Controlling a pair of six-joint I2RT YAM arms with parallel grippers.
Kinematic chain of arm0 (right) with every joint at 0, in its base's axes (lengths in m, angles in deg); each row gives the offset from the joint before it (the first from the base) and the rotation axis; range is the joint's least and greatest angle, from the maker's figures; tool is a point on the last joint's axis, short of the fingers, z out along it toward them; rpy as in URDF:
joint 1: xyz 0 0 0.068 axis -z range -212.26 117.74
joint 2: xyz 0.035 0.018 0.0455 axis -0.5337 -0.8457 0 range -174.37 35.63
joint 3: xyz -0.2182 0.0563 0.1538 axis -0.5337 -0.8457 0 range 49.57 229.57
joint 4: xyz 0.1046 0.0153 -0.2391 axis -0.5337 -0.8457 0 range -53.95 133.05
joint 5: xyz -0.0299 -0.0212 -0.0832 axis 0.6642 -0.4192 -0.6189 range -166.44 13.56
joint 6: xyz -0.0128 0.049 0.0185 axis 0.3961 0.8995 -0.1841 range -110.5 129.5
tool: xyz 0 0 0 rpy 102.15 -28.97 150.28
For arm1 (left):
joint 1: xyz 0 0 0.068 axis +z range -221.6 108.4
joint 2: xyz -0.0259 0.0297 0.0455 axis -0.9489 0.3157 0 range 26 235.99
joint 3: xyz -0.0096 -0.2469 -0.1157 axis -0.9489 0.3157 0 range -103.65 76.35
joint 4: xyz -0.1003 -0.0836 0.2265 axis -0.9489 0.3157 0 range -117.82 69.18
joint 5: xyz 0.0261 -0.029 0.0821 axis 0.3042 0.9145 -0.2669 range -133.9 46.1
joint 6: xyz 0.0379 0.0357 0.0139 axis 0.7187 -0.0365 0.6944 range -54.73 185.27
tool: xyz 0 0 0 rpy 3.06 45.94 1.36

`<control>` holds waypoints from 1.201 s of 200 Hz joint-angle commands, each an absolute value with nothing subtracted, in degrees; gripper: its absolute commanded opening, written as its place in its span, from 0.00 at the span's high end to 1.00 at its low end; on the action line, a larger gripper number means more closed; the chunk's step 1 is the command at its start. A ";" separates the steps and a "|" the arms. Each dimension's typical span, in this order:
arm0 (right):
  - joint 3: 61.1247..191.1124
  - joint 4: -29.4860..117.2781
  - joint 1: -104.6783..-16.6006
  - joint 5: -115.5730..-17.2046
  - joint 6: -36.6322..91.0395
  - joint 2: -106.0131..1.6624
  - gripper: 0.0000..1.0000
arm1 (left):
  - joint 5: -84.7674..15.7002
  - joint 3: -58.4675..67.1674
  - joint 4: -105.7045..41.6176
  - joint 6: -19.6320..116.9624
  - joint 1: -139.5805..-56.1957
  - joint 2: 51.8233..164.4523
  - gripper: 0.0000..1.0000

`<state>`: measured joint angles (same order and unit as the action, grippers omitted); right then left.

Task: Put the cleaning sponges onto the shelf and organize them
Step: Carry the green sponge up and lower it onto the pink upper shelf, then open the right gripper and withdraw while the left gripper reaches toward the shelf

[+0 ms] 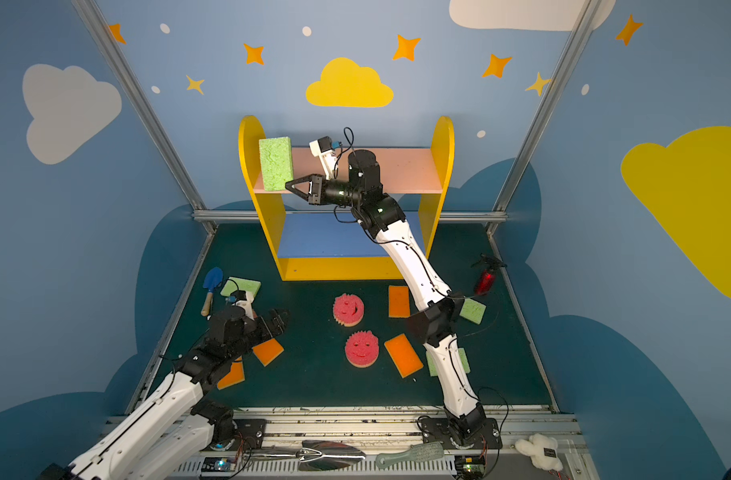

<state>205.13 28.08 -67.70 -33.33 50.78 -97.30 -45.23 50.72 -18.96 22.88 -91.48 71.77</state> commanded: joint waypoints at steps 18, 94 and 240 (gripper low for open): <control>206.71 34.03 -66.37 -34.44 56.32 -100.32 1.00 | -44.70 48.70 -21.32 23.68 -91.45 75.00 0.01; 206.11 33.82 -65.65 -34.88 56.01 -101.14 0.63 | -45.05 47.90 -21.96 23.64 -91.69 76.33 0.01; 180.88 34.61 -66.01 -38.43 45.44 -81.96 0.23 | -50.45 23.94 -13.64 32.13 -91.74 79.20 0.00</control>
<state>184.13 35.54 -66.43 -36.76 49.03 -86.06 -47.92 31.03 -15.97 27.49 -91.61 77.92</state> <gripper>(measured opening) 0.767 0.989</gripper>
